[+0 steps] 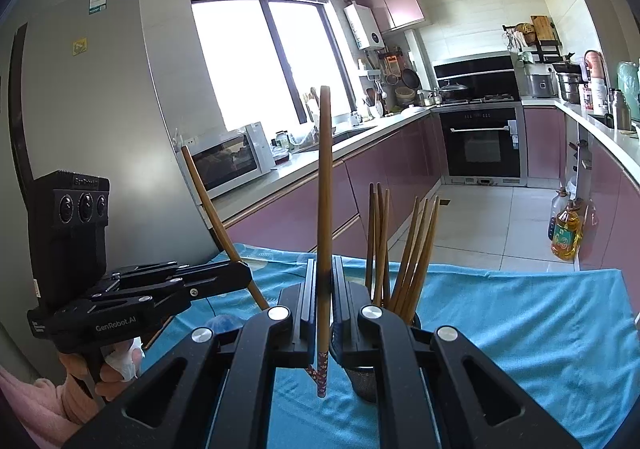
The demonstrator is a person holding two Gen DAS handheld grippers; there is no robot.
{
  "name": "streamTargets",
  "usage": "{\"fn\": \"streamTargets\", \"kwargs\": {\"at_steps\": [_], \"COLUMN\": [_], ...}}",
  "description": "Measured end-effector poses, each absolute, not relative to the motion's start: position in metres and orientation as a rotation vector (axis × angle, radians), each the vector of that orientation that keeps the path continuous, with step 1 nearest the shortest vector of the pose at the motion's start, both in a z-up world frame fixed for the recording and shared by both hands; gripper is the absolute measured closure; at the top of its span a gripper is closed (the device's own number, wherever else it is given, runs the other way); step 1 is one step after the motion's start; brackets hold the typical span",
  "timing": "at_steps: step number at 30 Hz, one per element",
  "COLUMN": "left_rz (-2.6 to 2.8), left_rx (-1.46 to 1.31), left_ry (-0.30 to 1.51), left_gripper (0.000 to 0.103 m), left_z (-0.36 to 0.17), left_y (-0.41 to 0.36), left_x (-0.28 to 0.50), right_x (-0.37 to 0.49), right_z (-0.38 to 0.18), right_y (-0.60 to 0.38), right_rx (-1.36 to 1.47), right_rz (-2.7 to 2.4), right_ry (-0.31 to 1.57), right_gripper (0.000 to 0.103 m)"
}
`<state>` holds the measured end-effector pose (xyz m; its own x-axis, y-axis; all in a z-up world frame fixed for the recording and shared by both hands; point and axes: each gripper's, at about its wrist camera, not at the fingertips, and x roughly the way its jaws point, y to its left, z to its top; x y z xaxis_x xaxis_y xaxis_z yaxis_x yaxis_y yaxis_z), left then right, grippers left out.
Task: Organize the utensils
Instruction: 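Lower both chopsticks into the mesh cup among the others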
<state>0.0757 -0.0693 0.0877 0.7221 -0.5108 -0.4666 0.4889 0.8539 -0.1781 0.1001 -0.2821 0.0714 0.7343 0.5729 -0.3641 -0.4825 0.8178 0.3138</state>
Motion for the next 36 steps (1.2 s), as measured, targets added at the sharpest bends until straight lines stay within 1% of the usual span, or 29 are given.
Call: {"fn": "streamTargets", "kwargs": {"at_steps": [6, 17, 36], "left_rz": [-0.553, -0.545, -0.519], "left_rx": [-0.068, -0.081, -0.033], "left_ry": [0.490, 0.455, 0.506], "left_gripper": [0.095, 0.095, 0.095], "left_z": [0.103, 0.113, 0.094], "left_y": [-0.065, -0.074, -0.093], "left_x": [0.077, 0.088, 0.099], "right_x": [0.106, 0.117, 0.138], "right_z": [0.083, 0.090, 0.068], "right_y": [-0.287, -0.292, -0.289], "right_rx": [0.203, 0.208, 0.210], "right_rz": [0.582, 0.558, 0.507], "right_ry": [0.438, 0.415, 0.473], "right_gripper": [0.097, 0.097, 0.097]}}
